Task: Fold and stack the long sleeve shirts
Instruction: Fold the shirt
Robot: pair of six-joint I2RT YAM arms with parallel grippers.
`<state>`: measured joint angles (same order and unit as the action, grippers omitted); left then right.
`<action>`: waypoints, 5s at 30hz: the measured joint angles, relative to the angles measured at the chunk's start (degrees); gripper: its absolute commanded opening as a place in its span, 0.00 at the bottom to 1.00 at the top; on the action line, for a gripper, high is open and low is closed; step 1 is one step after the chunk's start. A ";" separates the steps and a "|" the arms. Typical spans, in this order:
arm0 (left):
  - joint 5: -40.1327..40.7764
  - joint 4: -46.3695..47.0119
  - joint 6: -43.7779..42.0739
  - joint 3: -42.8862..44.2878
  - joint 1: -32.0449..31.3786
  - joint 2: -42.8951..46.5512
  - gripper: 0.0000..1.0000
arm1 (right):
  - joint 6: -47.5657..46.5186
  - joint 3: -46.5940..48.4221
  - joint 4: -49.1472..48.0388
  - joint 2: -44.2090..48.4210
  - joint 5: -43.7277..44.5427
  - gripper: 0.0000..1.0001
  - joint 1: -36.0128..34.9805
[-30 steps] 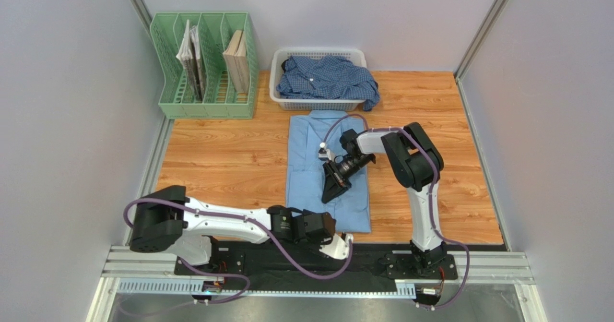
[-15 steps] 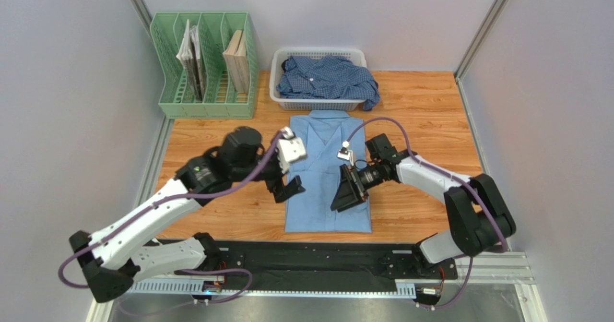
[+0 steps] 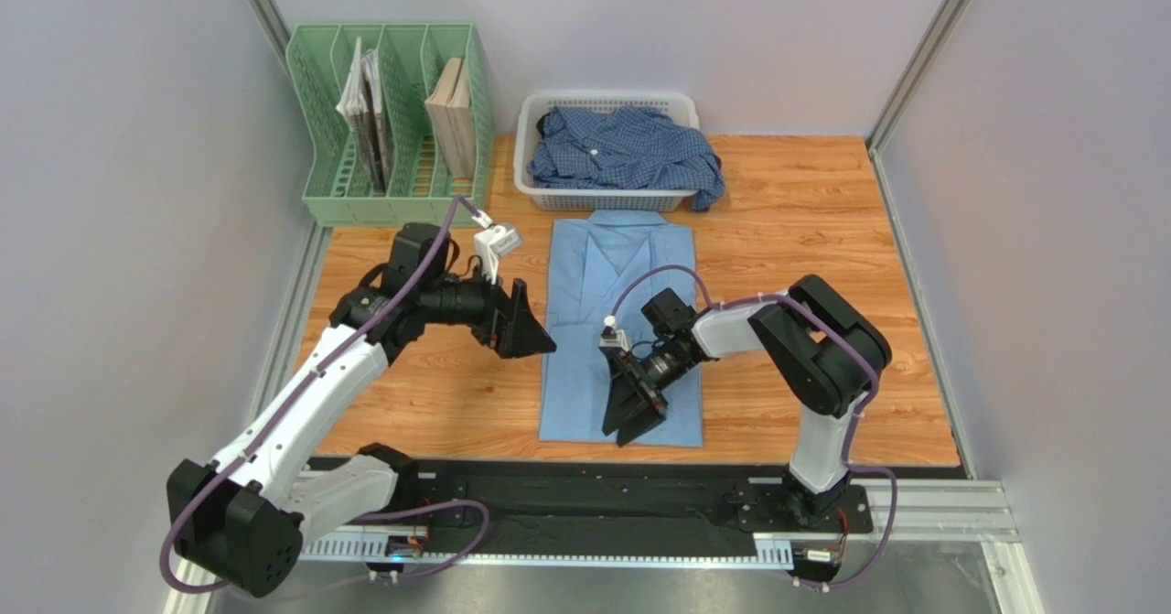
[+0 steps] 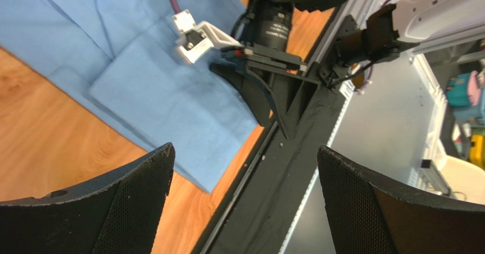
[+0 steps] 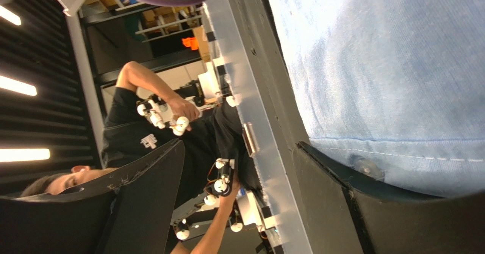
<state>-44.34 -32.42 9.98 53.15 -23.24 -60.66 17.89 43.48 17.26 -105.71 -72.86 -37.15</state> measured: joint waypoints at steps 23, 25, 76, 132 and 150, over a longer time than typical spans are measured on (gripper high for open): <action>-1.60 6.93 5.18 -2.73 4.44 6.19 0.99 | 4.39 9.81 1.20 -1.31 18.01 0.80 -11.02; -1.51 6.95 5.14 -2.73 4.79 6.19 0.99 | 4.72 10.84 2.05 -2.10 17.22 0.80 -10.91; 50.16 14.49 -46.84 -19.02 -60.00 -5.90 0.60 | -21.73 23.50 27.56 -8.63 14.88 0.32 1.33; 43.56 -15.28 -29.33 11.13 -60.33 -15.17 0.00 | -36.22 25.42 41.57 -11.63 20.41 0.33 -0.83; 39.89 -6.25 -39.26 12.90 -44.24 -22.36 0.00 | -39.65 24.65 46.10 -11.17 19.52 0.41 -2.91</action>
<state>-4.45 -38.68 -29.28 66.04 -67.48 -83.02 -21.76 68.14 63.35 -116.88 -53.34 -40.05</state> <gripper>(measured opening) 0.009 0.373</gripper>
